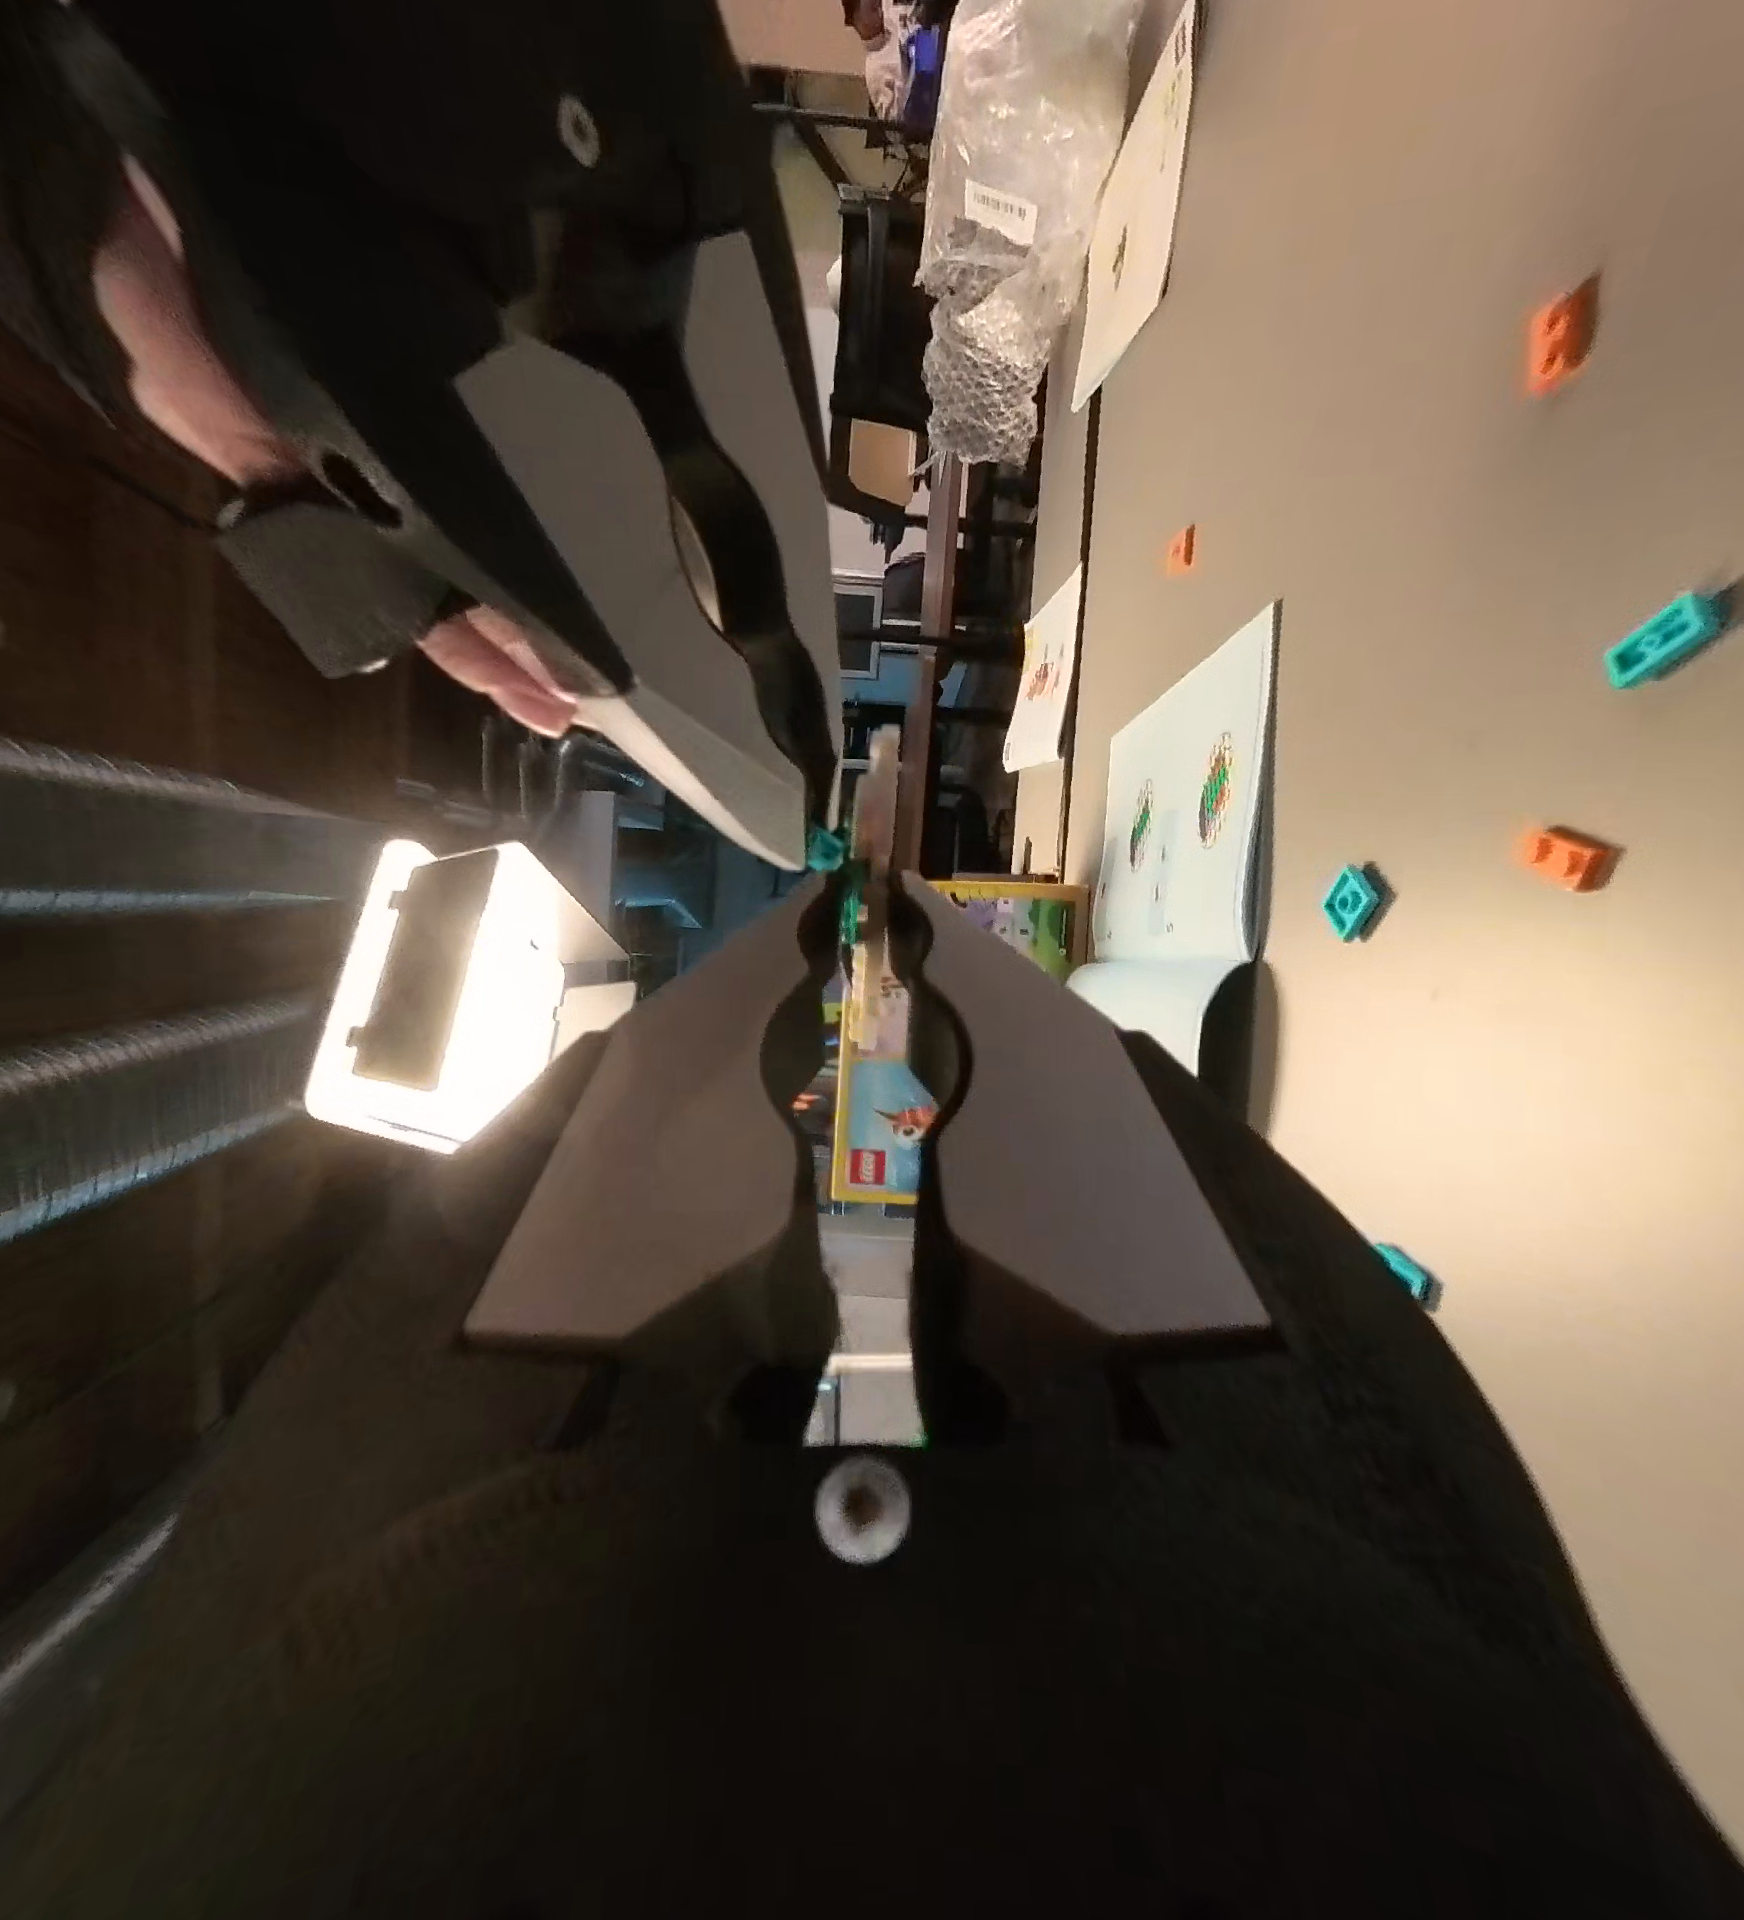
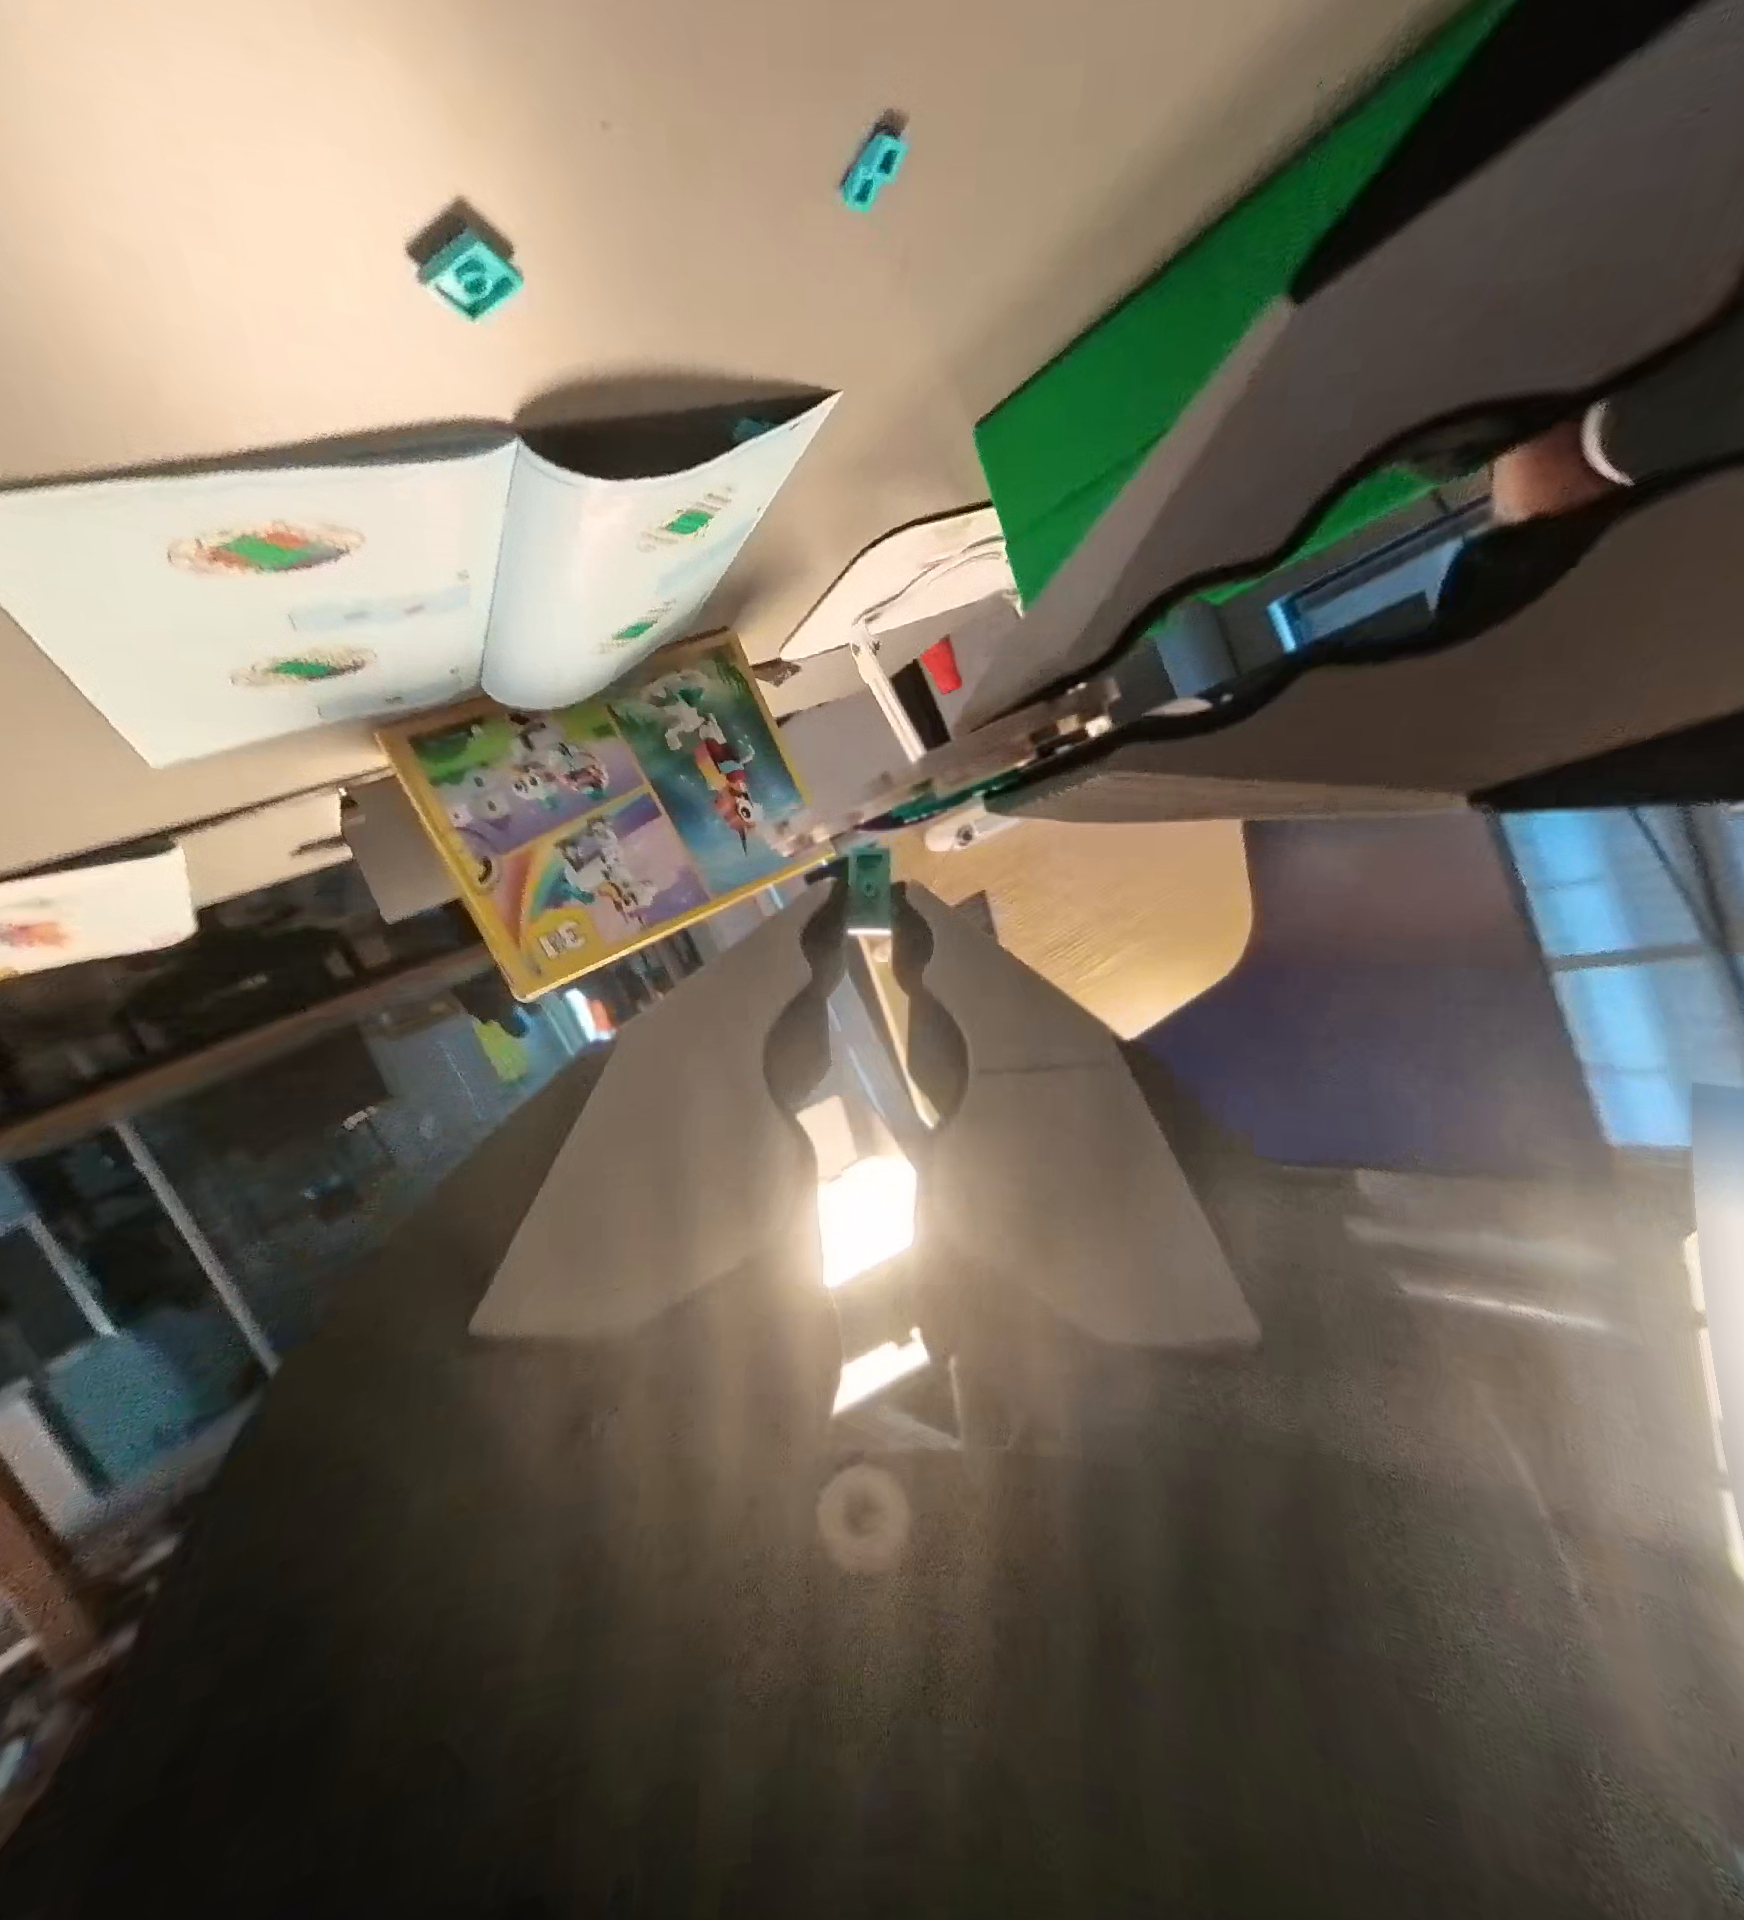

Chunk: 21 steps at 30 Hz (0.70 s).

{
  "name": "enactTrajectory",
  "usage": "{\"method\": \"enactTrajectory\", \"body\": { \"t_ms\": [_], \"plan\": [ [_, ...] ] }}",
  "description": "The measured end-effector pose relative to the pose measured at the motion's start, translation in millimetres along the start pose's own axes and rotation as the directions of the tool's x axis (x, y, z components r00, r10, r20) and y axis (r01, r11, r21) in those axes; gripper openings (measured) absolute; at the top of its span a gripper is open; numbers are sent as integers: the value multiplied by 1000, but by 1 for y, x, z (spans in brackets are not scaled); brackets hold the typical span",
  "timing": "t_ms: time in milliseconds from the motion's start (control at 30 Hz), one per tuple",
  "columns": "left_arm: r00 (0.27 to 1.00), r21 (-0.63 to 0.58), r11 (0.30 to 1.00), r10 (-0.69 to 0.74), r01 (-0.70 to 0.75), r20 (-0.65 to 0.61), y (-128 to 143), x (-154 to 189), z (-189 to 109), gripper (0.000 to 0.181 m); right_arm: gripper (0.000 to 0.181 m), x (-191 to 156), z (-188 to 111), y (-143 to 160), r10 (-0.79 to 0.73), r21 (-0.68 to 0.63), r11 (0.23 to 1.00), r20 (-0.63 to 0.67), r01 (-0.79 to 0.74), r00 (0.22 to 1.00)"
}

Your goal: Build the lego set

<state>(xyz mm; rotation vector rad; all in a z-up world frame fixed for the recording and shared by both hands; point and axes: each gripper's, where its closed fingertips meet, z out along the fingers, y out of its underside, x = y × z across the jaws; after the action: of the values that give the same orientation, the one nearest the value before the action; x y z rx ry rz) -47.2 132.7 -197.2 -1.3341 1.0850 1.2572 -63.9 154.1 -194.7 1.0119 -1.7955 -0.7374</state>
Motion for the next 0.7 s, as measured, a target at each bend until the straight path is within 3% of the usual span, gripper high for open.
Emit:
{"method": "enactTrajectory", "body": {
  "t_ms": [267, 500, 700],
  "plan": [
    [1000, 6, 1000, -12, 12, 11, -6, -4, 0, 7, 7, 3, -6, -4, -190, -4, 982, -3, 190, 982],
    [1000, 18, 1000, -10, 10, 25, -10, -6, 0, 7, 8, 8, -13, -11, -227, 34, 973, -6, 227, 974],
    [999, 21, 1000, -20, 20, 28, -10, -5, 0, 7, 21, 4, -18, -13, -211, 65, 976, 14, 209, 977]
  ]
}}
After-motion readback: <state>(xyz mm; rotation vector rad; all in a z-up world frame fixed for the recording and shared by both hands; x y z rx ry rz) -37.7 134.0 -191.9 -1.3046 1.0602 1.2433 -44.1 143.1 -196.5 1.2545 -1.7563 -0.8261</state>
